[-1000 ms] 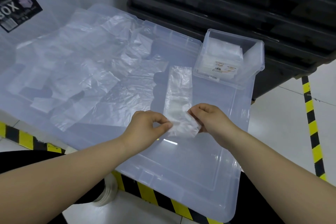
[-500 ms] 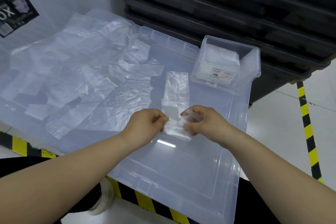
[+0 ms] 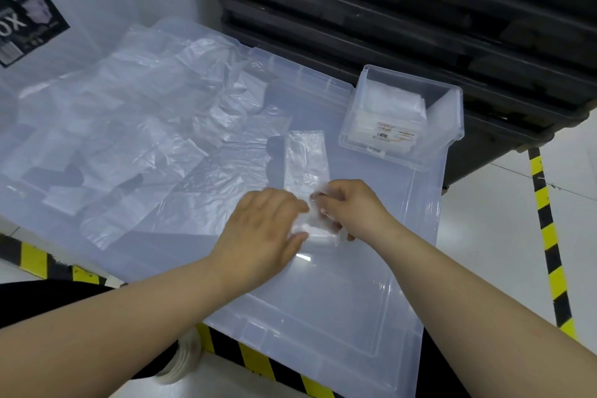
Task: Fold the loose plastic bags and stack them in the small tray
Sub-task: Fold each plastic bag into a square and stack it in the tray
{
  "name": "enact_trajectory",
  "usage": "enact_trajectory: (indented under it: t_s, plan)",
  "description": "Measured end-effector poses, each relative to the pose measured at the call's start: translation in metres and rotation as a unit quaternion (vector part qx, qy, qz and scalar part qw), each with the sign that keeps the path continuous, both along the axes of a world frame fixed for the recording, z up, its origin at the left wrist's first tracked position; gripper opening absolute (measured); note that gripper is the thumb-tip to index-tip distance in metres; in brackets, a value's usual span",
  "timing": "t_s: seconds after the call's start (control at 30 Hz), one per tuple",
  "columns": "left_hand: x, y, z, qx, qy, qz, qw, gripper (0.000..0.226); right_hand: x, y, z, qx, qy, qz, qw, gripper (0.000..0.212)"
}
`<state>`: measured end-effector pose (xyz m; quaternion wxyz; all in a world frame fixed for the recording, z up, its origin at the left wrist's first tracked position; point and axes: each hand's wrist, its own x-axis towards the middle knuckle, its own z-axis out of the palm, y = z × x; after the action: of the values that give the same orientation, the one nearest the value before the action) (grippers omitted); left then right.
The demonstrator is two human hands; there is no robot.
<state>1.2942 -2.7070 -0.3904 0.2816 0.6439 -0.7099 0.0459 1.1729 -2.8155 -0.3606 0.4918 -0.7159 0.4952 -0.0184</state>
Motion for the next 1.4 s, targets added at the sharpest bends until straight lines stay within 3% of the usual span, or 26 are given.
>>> enact_trajectory:
  t_s: [0.07, 0.13, 0.3, 0.4, 0.47, 0.53, 0.6, 0.7, 0.83, 0.97, 1.17, 1.3, 1.4]
  plan:
    - [-0.004, 0.006, -0.007, -0.021, -0.058, -0.105, 0.993, 0.024, 0.003, -0.001, 0.000, -0.009, 0.017, -0.002, 1.000, 0.018]
    - [-0.007, 0.015, -0.012, 0.015, -0.118, -0.148, 0.982, 0.030, 0.005, -0.003, 0.000, -0.021, 0.027, 0.000, 0.999, 0.020]
    - [0.001, 0.026, -0.019, 0.164, -0.162, -0.128, 0.965, 0.070, 0.008, -0.003, 0.000, -0.016, -0.010, 0.001, 1.000, 0.005]
    - [0.004, 0.026, -0.020, 0.178, -0.152, -0.102, 0.967, 0.070, 0.009, -0.004, 0.000, -0.046, -0.051, -0.025, 0.997, 0.027]
    - [0.004, 0.026, -0.023, 0.166, -0.159, -0.078, 0.970, 0.065, 0.004, -0.003, -0.001, -0.131, -0.045, -0.014, 0.990, 0.030]
    - [0.005, 0.026, -0.027, 0.157, -0.168, -0.063, 0.971, 0.064, -0.003, 0.003, -0.003, -0.268, -0.048, 0.042, 0.961, 0.026]
    - [0.008, 0.026, -0.028, 0.158, -0.170, -0.054, 0.971, 0.067, -0.010, 0.013, -0.008, -0.391, -0.075, 0.119, 0.909, 0.021]
    - [0.011, 0.025, -0.030, 0.173, -0.164, -0.039, 0.970, 0.075, -0.022, 0.023, -0.020, -0.451, -0.055, 0.219, 0.863, 0.032]
    - [0.016, 0.023, -0.030, 0.176, -0.143, -0.026, 0.974, 0.077, -0.030, 0.022, -0.024, -0.450, 0.008, 0.282, 0.848, 0.027]
    - [0.022, 0.014, -0.025, 0.144, -0.141, -0.009, 0.979, 0.076, -0.019, 0.021, -0.024, -0.461, 0.020, 0.270, 0.845, 0.018]
    - [0.022, 0.004, -0.022, 0.031, -0.130, -0.031, 0.991, 0.043, -0.011, 0.020, -0.025, -0.470, 0.021, 0.253, 0.845, 0.026]
    - [0.028, 0.003, -0.022, -0.001, -0.021, -0.057, 0.998, 0.031, -0.017, 0.024, -0.014, -0.369, -0.088, 0.212, 0.901, 0.016]
    - [0.028, 0.007, -0.014, 0.093, 0.130, -0.067, 0.985, 0.026, -0.019, 0.024, 0.002, -0.233, -0.092, 0.213, 0.944, 0.024]
